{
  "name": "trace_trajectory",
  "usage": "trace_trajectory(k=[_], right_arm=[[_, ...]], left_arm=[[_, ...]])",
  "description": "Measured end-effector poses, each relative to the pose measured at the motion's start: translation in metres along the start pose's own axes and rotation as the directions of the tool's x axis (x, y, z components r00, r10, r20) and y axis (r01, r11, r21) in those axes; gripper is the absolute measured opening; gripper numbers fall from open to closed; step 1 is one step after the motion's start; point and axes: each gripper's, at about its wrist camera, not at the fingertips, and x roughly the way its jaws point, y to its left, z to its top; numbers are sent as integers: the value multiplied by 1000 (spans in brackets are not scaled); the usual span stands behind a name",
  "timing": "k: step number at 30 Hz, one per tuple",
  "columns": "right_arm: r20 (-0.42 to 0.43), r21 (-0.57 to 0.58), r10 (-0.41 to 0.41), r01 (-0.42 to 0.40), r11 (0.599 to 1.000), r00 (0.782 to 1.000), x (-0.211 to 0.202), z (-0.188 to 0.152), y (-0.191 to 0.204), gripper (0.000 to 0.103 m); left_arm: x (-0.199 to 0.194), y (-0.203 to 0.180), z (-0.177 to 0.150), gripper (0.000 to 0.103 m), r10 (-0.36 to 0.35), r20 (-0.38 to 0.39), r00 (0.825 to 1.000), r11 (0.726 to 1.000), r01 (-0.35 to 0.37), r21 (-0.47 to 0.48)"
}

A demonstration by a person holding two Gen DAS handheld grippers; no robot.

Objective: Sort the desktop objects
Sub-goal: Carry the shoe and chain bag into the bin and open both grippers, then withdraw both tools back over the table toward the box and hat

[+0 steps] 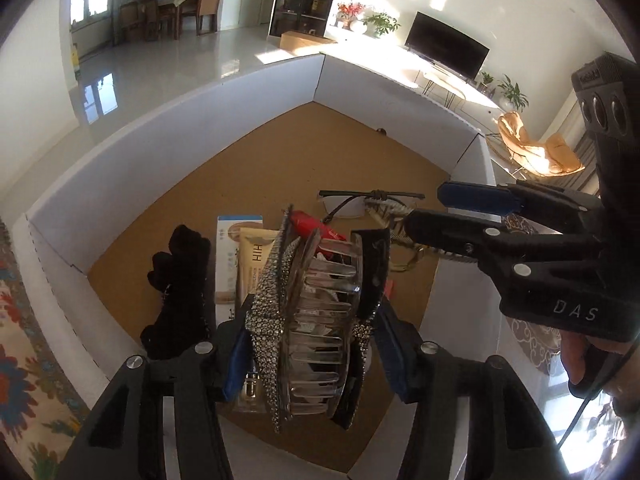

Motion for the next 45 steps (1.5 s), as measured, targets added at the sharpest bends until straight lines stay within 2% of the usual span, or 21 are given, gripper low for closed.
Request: trace_trajectory(k=[2, 4, 5, 8, 12, 14, 15, 17, 19, 21, 25, 30, 38, 42, 45], right_arm=[[15, 26, 15, -15, 1000, 1000, 0, -3, -4, 68], [60, 44, 17, -20, 999, 998, -13, -9, -8, 77], [83, 48, 7, -11, 999, 997, -22, -13, -10, 82], [149, 63, -31, 22, 998, 988, -56, -33, -15, 86], [219, 87, -165, 149, 985, 962, -105, -94, -34, 99], [212, 95, -247, 231, 968, 946, -124, -136, -49, 100], [198, 100, -289, 274, 957, 937, -131, -159, -56, 100], [155, 127, -375, 358, 925, 914, -143, -208, -75, 99], [94, 168, -452, 433, 886, 887, -155, -255, -93, 99], [25, 230, -496, 478, 848, 868, -166, -297, -111, 99], [-50, 401, -510, 485, 777, 859, -191, -356, -140, 100], [-82, 512, -514, 479, 713, 854, -201, -385, -157, 100], [-74, 539, -505, 460, 706, 860, -184, -381, -156, 100], [-89, 560, -485, 446, 698, 870, -178, -379, -159, 100], [-110, 555, -486, 459, 693, 867, -173, -379, -160, 100]], left_arm=[[2, -9, -4, 66, 2, 10, 1000, 1000, -3, 22], [-3, -13, -7, 84, 5, 36, 999, 1000, -6, 28], [-7, -16, -8, 86, 8, 55, 998, 1000, -10, 25], [-29, -32, -14, 86, -4, 131, 991, 1000, 1, 25], [-63, -78, -31, 87, -79, 223, 972, 992, 56, 109], [-74, -109, -39, 95, -144, 239, 960, 980, 104, 171], [-78, -122, -44, 103, -183, 235, 955, 970, 137, 200], [-71, -157, -55, 103, -268, 192, 944, 945, 220, 241], [-52, -188, -70, 103, -345, 97, 933, 917, 313, 248], [-27, -213, -86, 103, -383, 23, 924, 897, 366, 247], [24, -252, -114, 103, -333, -78, 940, 896, 341, 284], [65, -269, -130, 103, -238, -96, 967, 909, 256, 330], [73, -257, -129, 103, -193, -58, 979, 928, 202, 313], [74, -264, -133, 103, -144, -37, 989, 922, 147, 358], [76, -268, -134, 103, -110, -37, 993, 915, 116, 386]])
